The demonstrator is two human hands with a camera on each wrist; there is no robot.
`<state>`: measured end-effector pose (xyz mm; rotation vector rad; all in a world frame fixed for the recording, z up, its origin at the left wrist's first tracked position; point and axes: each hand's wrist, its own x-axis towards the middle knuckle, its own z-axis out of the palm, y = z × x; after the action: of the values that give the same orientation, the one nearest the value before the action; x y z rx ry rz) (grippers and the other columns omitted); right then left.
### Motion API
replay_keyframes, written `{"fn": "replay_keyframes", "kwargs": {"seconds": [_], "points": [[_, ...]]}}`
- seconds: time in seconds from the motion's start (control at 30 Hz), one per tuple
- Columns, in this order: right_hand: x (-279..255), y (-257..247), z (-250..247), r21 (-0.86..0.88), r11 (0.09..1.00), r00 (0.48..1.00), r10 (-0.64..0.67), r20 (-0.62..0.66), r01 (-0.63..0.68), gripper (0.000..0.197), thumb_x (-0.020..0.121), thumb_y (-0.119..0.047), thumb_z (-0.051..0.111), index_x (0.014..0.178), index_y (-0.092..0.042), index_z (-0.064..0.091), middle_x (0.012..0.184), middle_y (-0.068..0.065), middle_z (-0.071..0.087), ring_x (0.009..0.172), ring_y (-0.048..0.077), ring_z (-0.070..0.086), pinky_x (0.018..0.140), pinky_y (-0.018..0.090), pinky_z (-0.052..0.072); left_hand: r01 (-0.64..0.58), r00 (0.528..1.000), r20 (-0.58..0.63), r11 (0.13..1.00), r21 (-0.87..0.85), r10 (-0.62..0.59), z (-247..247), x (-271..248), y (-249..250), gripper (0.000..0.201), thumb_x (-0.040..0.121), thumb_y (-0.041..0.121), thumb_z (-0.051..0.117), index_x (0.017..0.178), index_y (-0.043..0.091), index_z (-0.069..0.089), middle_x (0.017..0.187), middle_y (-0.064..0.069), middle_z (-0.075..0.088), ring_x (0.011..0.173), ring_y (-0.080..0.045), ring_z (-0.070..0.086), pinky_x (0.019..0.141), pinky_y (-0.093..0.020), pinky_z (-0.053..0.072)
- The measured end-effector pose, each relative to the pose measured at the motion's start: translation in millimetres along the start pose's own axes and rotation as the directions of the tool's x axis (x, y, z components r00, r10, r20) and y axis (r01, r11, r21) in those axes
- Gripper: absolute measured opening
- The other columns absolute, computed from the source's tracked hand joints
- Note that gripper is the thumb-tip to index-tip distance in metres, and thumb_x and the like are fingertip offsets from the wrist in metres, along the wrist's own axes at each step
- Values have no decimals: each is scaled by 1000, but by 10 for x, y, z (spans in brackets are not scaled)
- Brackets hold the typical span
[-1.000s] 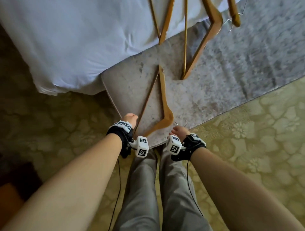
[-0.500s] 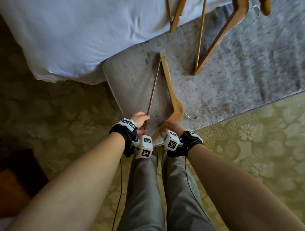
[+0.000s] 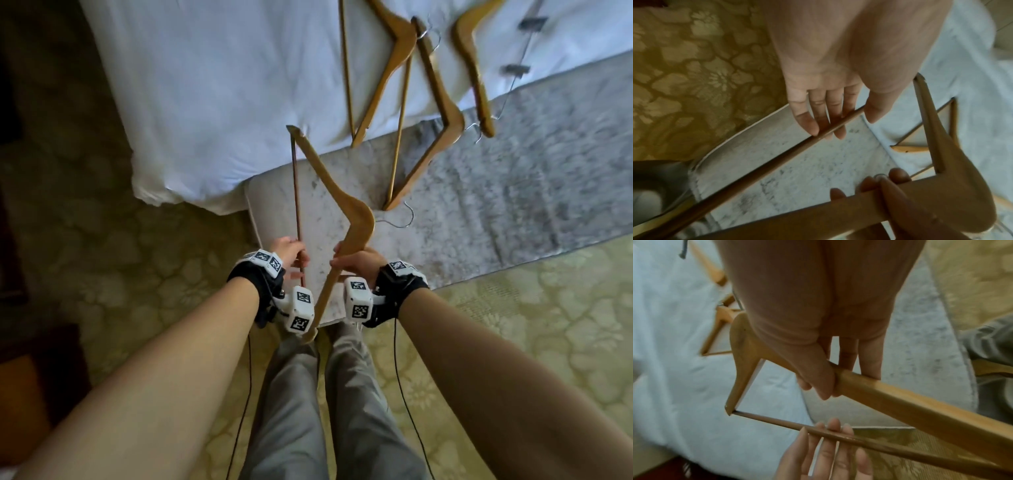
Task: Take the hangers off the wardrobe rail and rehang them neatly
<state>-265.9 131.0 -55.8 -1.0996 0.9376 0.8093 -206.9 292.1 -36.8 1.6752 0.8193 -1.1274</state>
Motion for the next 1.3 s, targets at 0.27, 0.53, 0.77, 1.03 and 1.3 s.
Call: {"fn": "replay_keyframes", "kwargs": {"seconds": [0.27, 0.53, 0.77, 1.03, 1.3], "points": [[-1196, -1257, 452, -333, 882, 940, -283, 191, 333, 25, 86, 8, 62, 88, -17, 65, 85, 4, 63, 87, 20, 62, 74, 33, 55, -263, 963, -108, 945, -196, 245, -435, -1172, 878, 6, 93, 13, 58, 89, 12, 54, 75, -5, 55, 63, -16, 51, 67, -36, 49], [-2503, -2287, 1391, -531, 644, 834, -425, 350, 551, 23, 83, 8, 63, 92, -13, 66, 89, 10, 67, 93, 27, 65, 91, 50, 55, -523, 841, -311, 815, -250, 444, -1449, -2534, 1445, 79, 73, 30, 81, 137, 18, 36, 131, -8, 53, 106, -27, 61, 72, -39, 58], [-3540, -2597, 2590, -577, 380, 682, -527, 508, 723, 21, 82, 5, 66, 94, -12, 66, 91, 10, 68, 96, 29, 66, 92, 51, 54, -703, 698, -453, 653, -282, 555, -2392, -3909, 1339, 103, 77, 16, 79, 152, 27, 10, 153, -13, 29, 132, -36, 42, 98, -53, 48], [-4528, -2179, 4216, -571, 44, 502, -535, 679, 819, 21, 77, 0, 72, 87, -17, 69, 93, 15, 71, 98, 34, 68, 91, 51, 55, -793, 520, -606, 603, -82, 602, -3642, -5040, 549, 83, 81, 23, 77, 149, 24, 29, 151, -12, 32, 131, -31, 42, 97, -47, 49], [-5554, -1183, 5751, -445, -321, 250, -500, 829, 836, 11, 87, -9, 64, 96, -15, 64, 78, 1, 71, 73, 16, 67, 77, 36, 58, -820, 243, -721, 535, 205, 649, -4644, -6225, -703, 54, 87, 32, 68, 136, 19, 51, 134, -2, 52, 121, -19, 50, 81, -31, 46]]}}
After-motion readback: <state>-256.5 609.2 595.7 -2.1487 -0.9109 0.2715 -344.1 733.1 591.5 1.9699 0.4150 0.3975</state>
